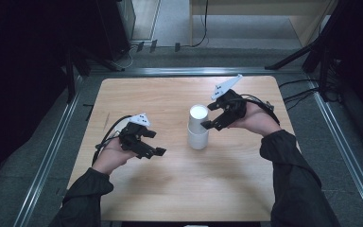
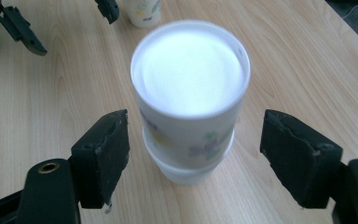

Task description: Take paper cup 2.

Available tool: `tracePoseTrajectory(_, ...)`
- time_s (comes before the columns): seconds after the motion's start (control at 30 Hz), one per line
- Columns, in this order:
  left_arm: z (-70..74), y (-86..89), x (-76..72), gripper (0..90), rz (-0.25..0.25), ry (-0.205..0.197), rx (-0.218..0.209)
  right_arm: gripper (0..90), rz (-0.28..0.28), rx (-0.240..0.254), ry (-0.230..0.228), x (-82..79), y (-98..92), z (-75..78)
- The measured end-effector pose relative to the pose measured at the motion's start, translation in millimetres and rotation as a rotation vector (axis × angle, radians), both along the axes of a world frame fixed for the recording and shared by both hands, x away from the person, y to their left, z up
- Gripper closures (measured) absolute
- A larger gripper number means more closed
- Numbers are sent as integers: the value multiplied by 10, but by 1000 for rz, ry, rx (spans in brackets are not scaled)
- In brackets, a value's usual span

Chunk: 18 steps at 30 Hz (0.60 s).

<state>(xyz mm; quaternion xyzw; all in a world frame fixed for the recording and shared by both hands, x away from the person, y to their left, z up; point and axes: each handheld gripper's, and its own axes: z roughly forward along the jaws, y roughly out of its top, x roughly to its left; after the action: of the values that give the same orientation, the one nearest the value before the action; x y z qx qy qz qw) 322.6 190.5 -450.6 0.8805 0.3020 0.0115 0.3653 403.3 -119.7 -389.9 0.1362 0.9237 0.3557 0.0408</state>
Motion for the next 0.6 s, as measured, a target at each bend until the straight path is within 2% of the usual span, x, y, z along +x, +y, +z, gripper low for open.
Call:
tracePoseTrajectory(0.07, -3, -1, 1, 140, 1, -6, 2, 242, 16, -24, 1, 22, 88, 31)
tracePoseTrajectory(0.2, -18, 7, 19, 141, -10, 11, -8, 249, 40, -52, -6, 41, 236, 73)
tracePoseTrajectory(0.33, -28, 9, 21, 140, -12, 15, -8, 288, 41, -94, -3, 60, 346, 58)
tracePoseTrajectory(0.4, -33, 3, 15, 141, -13, 10, 1, 317, 33, -107, -10, 65, 372, 55)
tracePoseTrajectory(0.6, -36, -5, 10, 141, -16, 7, 7, 329, 34, -117, -3, 72, 371, 103)
